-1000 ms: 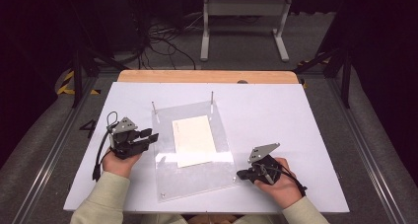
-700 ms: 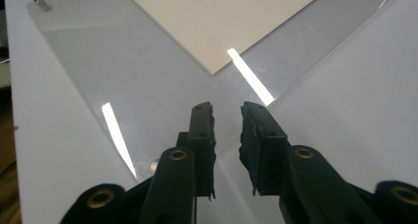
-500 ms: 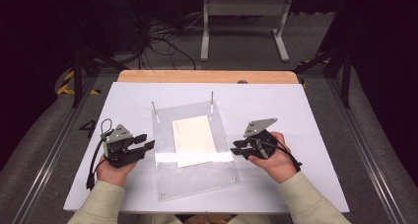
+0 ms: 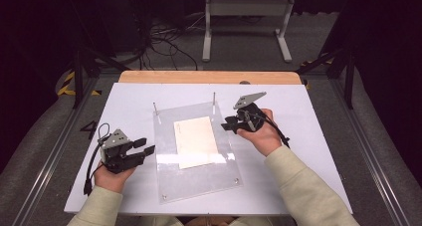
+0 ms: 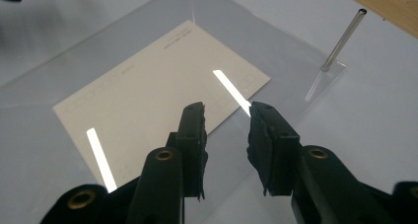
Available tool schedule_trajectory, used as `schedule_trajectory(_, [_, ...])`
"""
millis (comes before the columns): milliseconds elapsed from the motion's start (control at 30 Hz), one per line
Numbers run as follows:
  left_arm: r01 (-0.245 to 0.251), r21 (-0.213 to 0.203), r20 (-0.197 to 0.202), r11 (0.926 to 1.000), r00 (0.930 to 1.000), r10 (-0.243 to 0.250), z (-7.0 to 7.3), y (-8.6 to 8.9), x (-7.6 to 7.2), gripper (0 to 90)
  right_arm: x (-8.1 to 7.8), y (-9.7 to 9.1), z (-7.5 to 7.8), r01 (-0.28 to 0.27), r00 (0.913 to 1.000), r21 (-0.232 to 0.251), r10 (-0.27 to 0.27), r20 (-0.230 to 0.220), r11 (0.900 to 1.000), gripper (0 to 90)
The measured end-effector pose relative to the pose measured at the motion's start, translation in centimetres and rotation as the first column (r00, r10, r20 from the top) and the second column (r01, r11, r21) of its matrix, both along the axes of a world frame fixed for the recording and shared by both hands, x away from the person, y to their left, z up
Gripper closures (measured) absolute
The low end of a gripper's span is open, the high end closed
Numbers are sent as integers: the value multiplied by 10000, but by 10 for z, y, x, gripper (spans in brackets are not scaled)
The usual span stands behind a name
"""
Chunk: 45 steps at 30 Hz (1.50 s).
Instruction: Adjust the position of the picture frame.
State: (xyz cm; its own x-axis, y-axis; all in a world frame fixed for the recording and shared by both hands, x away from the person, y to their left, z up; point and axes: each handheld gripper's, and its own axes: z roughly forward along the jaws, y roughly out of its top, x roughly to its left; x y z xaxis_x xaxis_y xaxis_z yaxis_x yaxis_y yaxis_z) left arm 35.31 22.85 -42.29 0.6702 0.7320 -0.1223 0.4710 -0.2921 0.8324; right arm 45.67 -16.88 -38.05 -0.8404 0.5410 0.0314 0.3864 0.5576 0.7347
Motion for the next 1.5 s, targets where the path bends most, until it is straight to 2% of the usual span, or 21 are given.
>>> schedule_trajectory(133, [37, -28, 10, 10000, 10000, -37, -2, -1, 1, 507, 19, 5, -2, 362, 9991, 341, -370, 224, 9988, 675])
schedule_trajectory(167, [37, -28, 10, 10000, 10000, -37, -2, -1, 1, 502, 19, 5, -2, 362, 9991, 341, -370, 224, 9988, 675])
schedule_trajectory(200, [67, -42, 26, 10000, 10000, -67, -2, 0, 1, 500, 30, 9, -3, 514, 9984, 412, -524, 224, 9978, 687])
schedule_trajectory(333, [13, -110, -44, 9999, 10000, -13, -3, 1, 1, 490, 48, 16, -5, 725, 9966, 544, -744, 340, 9959, 685])
schedule_trajectory(367, [13, -110, -44, 9999, 10000, -13, -3, 1, 1, 490, 48, 16, -5, 725, 9966, 544, -744, 340, 9959, 685])
schedule_trajectory(400, [-5, -143, -42, 9999, 10000, 4, -3, 2, 2, 490, 59, 21, -8, 994, 9937, 379, -1012, 488, 9943, 672])
schedule_trajectory(467, [-27, -139, -16, 9999, 10000, 26, -4, 3, 2, 490, 67, 25, -11, 1324, 9894, 120, -1329, 580, 9911, 648])
schedule_trajectory(500, [-27, -139, -16, 9999, 10000, 26, -4, 3, 2, 490, 67, 25, -11, 1324, 9894, 120, -1329, 580, 9911, 648])
schedule_trajectory(533, [-14, -160, -10, 9999, 10000, 14, -4, 3, 2, 490, 75, 28, -15, 1626, 9844, 22, -1624, 673, 9867, 624])
schedule_trajectory(567, [-9, -170, -11, 9999, 10000, 9, -4, 3, 2, 490, 75, 28, -15, 1626, 9844, 22, -1624, 673, 9867, 624])
schedule_trajectory(667, [-4, -210, -17, 9998, 10000, 3, -4, 3, 1, 490, 86, 33, -20, 2085, 9752, -117, -2070, 785, 9780, 597])
schedule_trajectory(800, [27, -216, -23, 9998, 10000, -28, -4, 4, 1, 490, 98, 34, -26, 2454, 9638, -10, -2438, 1079, 9694, 596])
schedule_trajectory(833, [10, -250, -76, 9997, 10000, -12, -4, 4, 1, 490, 104, 31, -31, 2687, 9583, 50, -2678, 995, 9632, 601])
schedule_trajectory(933, [14, -256, -63, 9997, 10000, -16, -5, 4, 2, 490, 110, 28, -38, 2852, 9550, 277, -2865, 774, 9581, 604])
schedule_trajectory(1000, [46, -249, -92, 9997, 9999, -49, -6, 4, 3, 490, 114, 27, -44, 2845, 9561, 500, -2871, 586, 9574, 609])
schedule_trajectory(1133, [54, -250, -165, 9997, 9998, -59, -7, 4, 3, 490, 116, 34, -50, 2556, 9624, 516, -2591, 815, 9654, 641])
schedule_trajectory(1233, [93, -210, -130, 9997, 9999, -96, -7, 4, 4, 489, 115, 38, -47, 2062, 9713, 529, -2110, 1096, 9771, 832])
schedule_trajectory(1267, [78, -235, -192, 9997, 9998, -83, -7, 3, 3, 489, 115, 38, -46, 2084, 9701, 339, -2110, 1197, 9775, 845])
schedule_trajectory(1333, [80, -224, -202, 9997, 9998, -84, -7, 3, 3, 489, 115, 38, -44, 2096, 9728, 292, -2115, 949, 9773, 850])
schedule_trajectory(1367, [95, -218, -181, 9997, 9998, -99, -7, 4, 3, 489, 115, 39, -42, 2094, 9728, 100, -2094, 996, 9778, 850])
schedule_trajectory(1500, [50, -224, -165, 9997, 9999, -53, -8, 5, 4, 488, 110, 38, -33, 2093, 9716, -170, -2059, 1166, 9777, 851])
